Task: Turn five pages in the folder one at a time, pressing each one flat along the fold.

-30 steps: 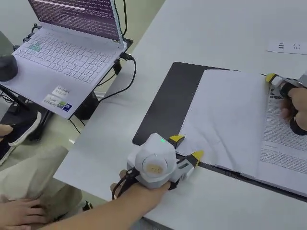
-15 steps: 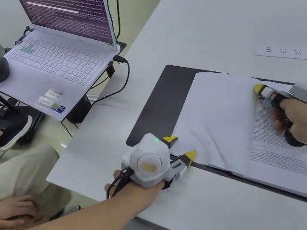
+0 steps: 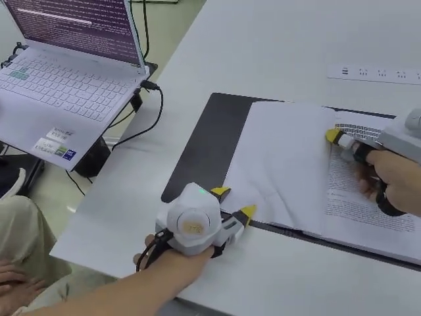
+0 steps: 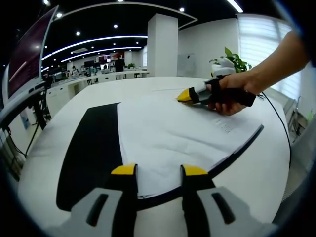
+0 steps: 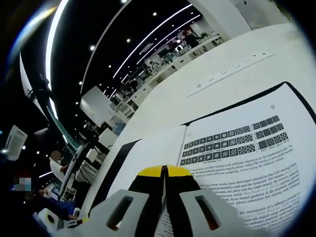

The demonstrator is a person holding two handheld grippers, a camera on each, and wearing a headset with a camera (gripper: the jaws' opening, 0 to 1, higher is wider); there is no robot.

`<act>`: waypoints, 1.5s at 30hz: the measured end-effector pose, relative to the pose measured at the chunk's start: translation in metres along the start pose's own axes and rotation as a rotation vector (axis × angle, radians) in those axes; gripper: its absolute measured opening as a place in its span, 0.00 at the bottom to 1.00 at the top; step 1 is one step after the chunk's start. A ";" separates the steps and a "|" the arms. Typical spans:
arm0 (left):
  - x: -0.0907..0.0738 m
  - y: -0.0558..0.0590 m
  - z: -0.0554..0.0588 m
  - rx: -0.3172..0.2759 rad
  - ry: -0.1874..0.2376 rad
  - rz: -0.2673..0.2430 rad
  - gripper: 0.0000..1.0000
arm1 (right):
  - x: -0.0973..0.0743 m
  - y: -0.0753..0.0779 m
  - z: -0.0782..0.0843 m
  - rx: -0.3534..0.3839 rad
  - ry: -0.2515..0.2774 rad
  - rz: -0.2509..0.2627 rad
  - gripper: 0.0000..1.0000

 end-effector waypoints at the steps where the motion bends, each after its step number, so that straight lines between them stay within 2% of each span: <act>1: 0.000 0.000 0.000 0.000 0.001 0.000 0.34 | -0.002 -0.001 0.002 -0.004 -0.004 0.001 0.00; 10: 0.000 0.000 0.000 0.000 0.005 0.000 0.33 | -0.022 -0.009 0.018 0.006 -0.033 -0.012 0.00; 19: -0.001 0.000 0.001 0.004 0.009 0.003 0.33 | -0.042 -0.014 0.038 0.027 -0.042 -0.022 0.00; 26: -0.001 -0.001 0.002 0.003 0.016 0.002 0.33 | -0.056 -0.015 0.055 0.023 -0.083 -0.028 0.00; 31: -0.001 0.000 0.001 0.004 0.020 0.003 0.33 | -0.062 -0.016 0.068 0.026 -0.093 -0.030 0.00; 35: -0.002 -0.001 0.002 0.004 0.020 0.007 0.33 | -0.067 -0.018 0.079 -0.001 -0.123 -0.033 0.00; 37: -0.002 -0.001 0.002 0.003 0.022 0.008 0.33 | -0.065 -0.015 0.079 0.009 -0.125 -0.027 0.00; 45: -0.002 -0.001 0.002 0.004 0.025 0.009 0.33 | -0.082 -0.011 0.094 0.020 -0.151 -0.018 0.00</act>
Point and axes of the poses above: the centre of the closed fingertips' face, and the gripper's own axes: x roughly forward along the fingers, y roughly to its right, z roughly out of its underside, the point moved 8 cm from there along -x, roughly backward along the fingers, and after that the axes turned 14 degrees about x, right-handed, at the moved point
